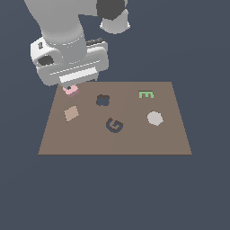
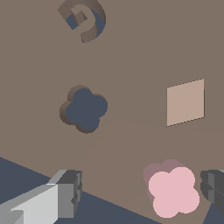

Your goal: Insert a designated object into the corresponding slot on a board.

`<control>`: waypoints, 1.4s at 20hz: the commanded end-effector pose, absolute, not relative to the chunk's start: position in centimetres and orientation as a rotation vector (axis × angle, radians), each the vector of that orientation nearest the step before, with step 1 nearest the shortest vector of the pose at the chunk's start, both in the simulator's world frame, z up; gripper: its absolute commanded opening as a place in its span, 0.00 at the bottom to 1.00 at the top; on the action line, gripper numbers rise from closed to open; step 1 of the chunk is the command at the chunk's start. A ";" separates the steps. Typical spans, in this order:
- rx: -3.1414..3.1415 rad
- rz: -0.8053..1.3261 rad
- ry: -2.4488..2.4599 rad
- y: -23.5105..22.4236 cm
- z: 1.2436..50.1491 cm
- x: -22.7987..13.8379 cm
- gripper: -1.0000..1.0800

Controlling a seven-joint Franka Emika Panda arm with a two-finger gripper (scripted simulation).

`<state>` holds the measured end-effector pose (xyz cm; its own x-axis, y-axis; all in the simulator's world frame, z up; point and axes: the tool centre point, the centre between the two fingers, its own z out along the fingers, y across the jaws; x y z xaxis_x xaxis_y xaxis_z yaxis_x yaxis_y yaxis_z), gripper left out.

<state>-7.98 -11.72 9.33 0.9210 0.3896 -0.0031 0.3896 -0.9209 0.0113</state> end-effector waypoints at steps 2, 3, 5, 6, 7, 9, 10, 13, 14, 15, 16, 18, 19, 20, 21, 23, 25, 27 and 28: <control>3.047 0.000 0.729 -13.3 8.2 -8.8 0.96; 3.042 0.000 0.755 -13.7 7.9 -8.9 0.96; 3.031 0.001 0.802 -14.5 7.3 -9.2 0.96; 3.026 0.001 0.824 -14.8 7.0 -9.3 0.96; 3.021 0.001 0.845 -15.2 6.8 -9.4 0.96; 3.012 0.001 0.882 -15.8 6.4 -9.6 0.96; 3.007 0.001 0.899 -16.0 6.2 -9.7 0.96; 2.996 0.001 0.941 -16.8 5.6 -9.8 0.96; 2.993 0.001 0.953 -17.0 5.5 -9.9 0.96; 2.990 0.001 0.963 -17.1 5.4 -9.9 0.96; 2.987 0.001 0.971 -17.3 5.3 -9.9 0.96; 2.983 0.001 0.985 -17.5 5.1 -9.9 0.96; 2.982 0.001 0.990 -17.6 5.1 -9.9 0.96; 2.981 0.000 0.993 -17.7 5.0 -9.9 0.96; 2.980 0.000 0.995 -17.7 5.0 -9.9 0.96; 2.982 0.000 0.990 -17.7 5.0 -9.9 0.96; 2.982 0.000 0.990 -17.7 4.9 -9.9 0.96; 2.981 0.000 0.991 -17.7 4.5 -9.9 0.96; 2.981 0.000 0.992 -17.7 4.2 -9.9 0.96</control>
<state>-9.90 -17.70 4.57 0.8009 0.5988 0.0006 0.5988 -0.8009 0.0007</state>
